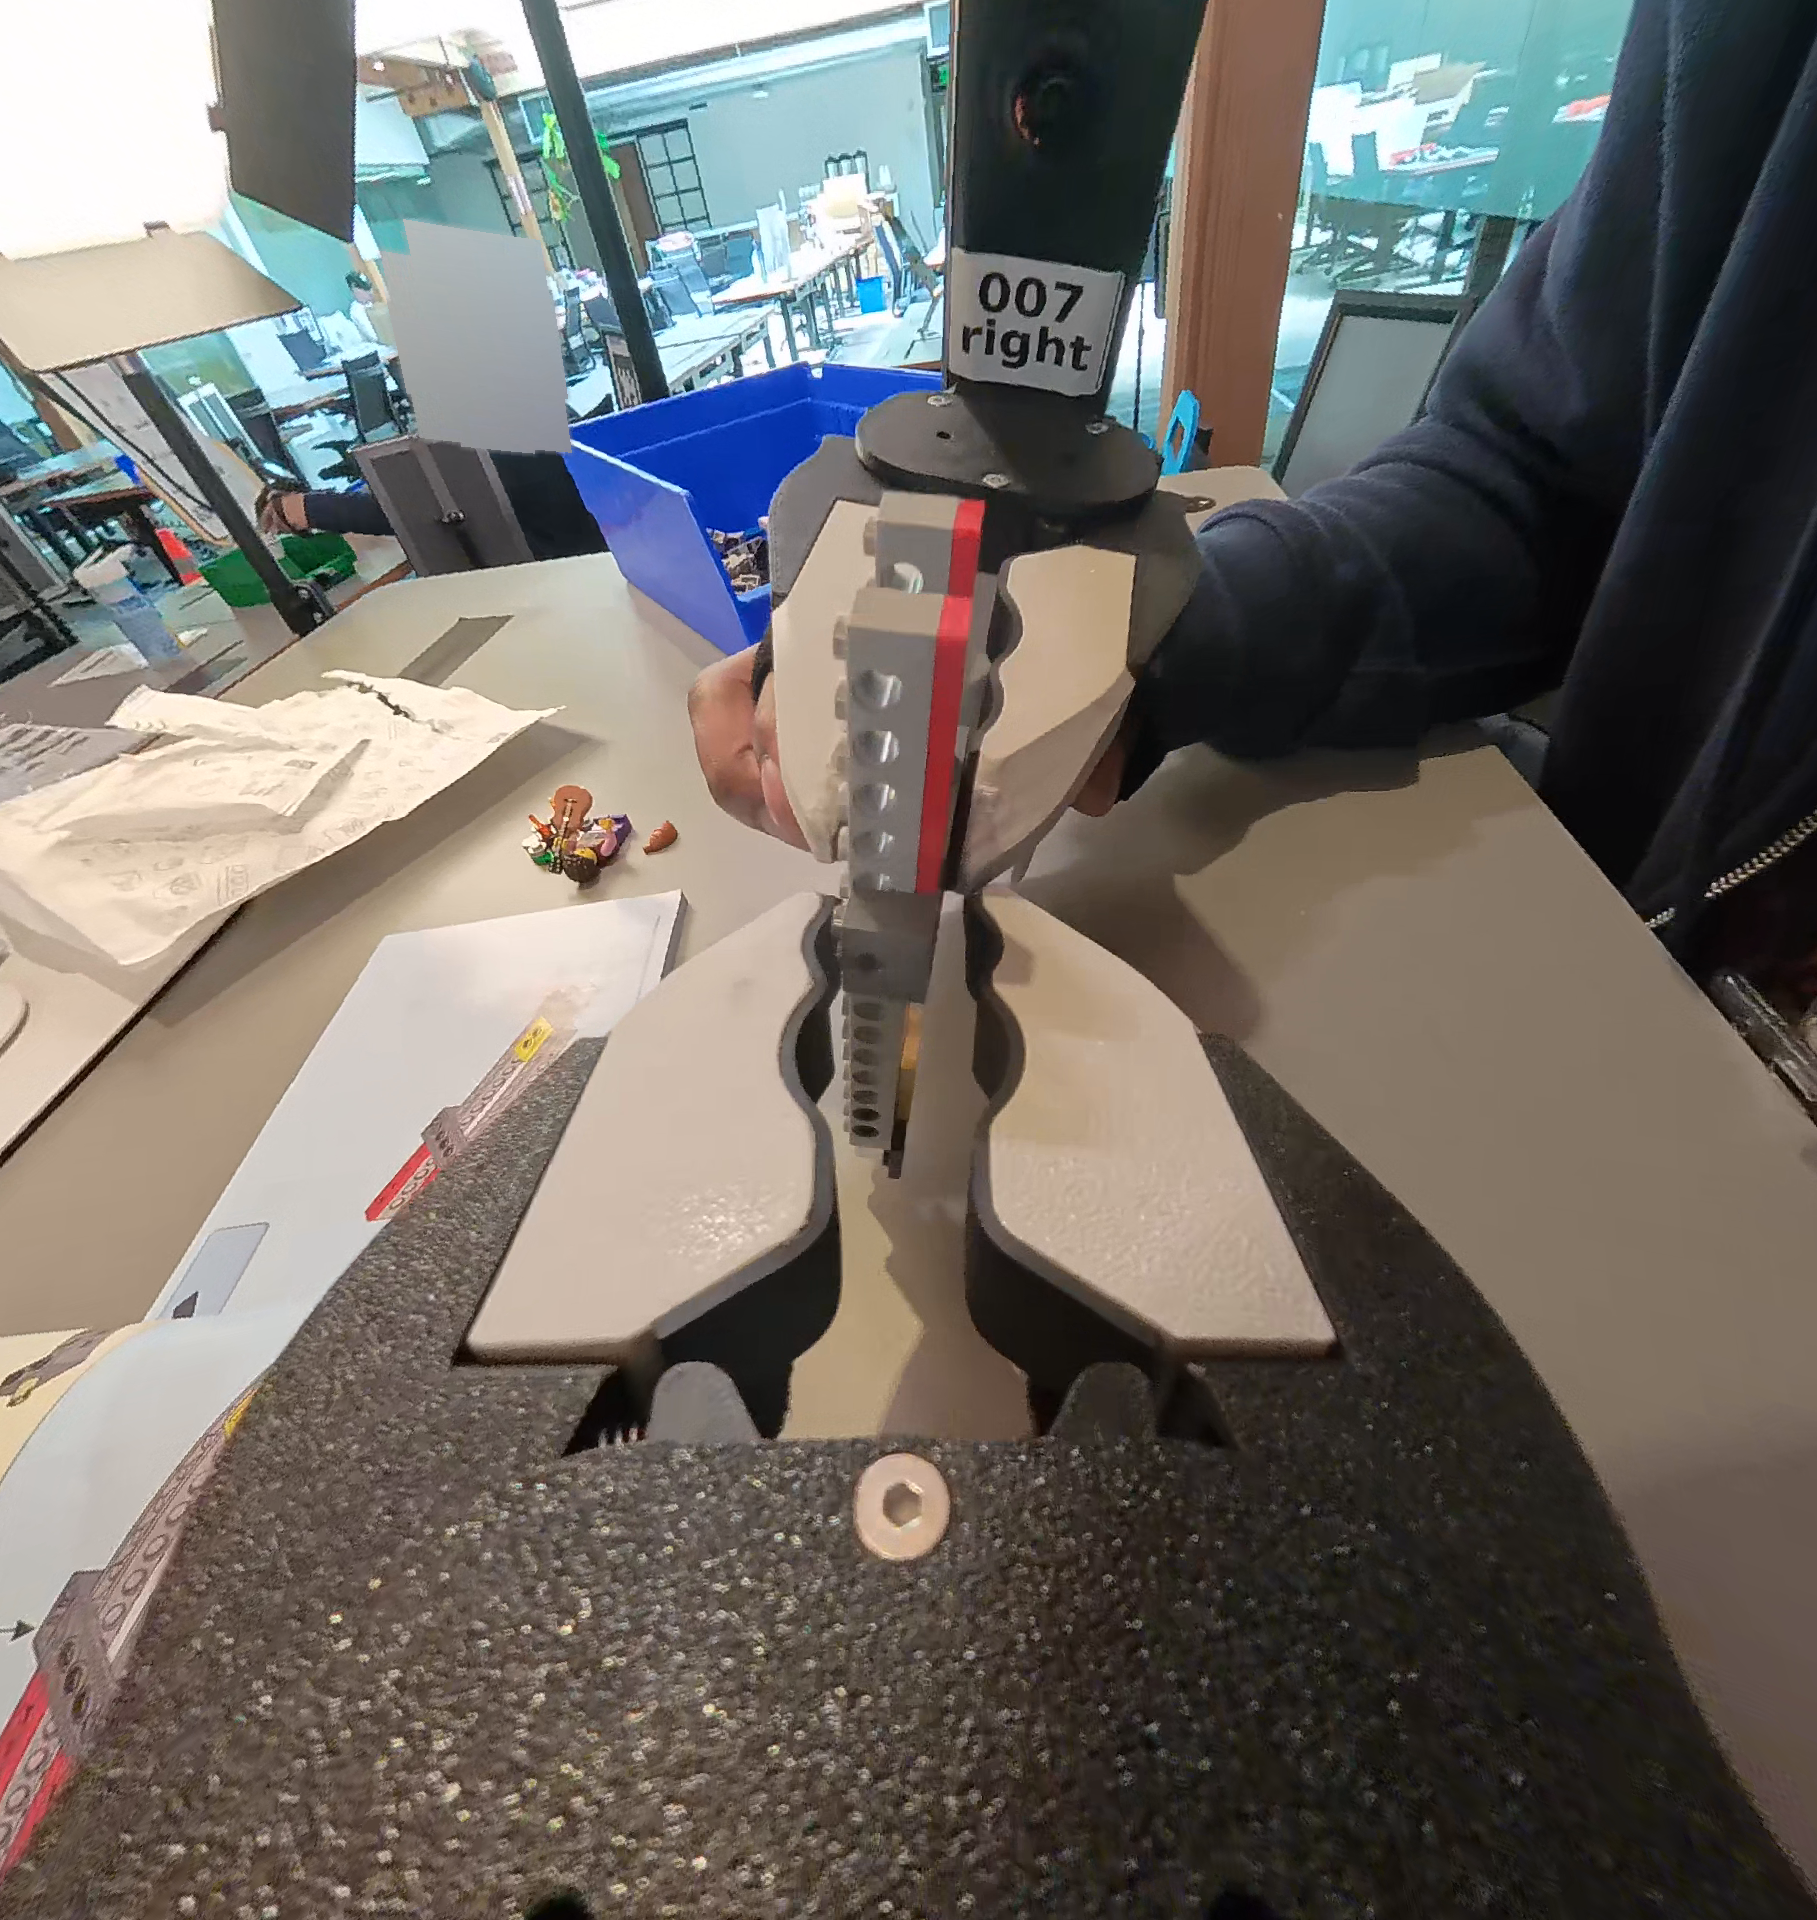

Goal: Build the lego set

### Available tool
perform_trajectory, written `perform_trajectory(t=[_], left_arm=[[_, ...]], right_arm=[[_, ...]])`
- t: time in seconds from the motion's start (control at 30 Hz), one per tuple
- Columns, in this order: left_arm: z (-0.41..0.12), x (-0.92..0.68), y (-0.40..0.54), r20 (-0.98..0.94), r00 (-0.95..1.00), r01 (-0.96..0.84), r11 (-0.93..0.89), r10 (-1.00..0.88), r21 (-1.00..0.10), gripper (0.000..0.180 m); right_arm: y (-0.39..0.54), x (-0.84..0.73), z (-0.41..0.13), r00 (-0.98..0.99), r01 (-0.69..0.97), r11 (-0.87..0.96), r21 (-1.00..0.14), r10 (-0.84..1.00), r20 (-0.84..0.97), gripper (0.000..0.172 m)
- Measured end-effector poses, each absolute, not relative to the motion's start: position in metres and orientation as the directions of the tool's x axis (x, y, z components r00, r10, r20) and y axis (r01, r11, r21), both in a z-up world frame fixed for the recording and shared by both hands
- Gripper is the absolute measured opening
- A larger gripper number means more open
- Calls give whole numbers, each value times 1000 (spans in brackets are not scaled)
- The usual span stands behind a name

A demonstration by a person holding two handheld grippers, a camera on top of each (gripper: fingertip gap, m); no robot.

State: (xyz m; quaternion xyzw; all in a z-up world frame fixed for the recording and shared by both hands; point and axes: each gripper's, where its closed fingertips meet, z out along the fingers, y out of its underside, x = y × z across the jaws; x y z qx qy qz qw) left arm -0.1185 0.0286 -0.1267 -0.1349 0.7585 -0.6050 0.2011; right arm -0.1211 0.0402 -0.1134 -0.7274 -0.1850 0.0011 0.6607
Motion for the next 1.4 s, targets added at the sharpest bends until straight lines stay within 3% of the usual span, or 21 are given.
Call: perform_trajectory(t=[0.9,1.07,1.4], left_arm=[[-130,-122,28,-81,-909,-2,197,-410,-980,16],[-121,-113,30,46,-897,-90,80,-440,-993,17],[-116,-113,31,177,-898,-183,-24,-402,-983,16]], right_arm=[[39,-123,-115,935,164,-88,-982,332,127,16],[41,-114,-107,954,-6,-76,-997,298,-28,16],[41,-110,-103,945,-114,-54,-992,302,-125,17]])
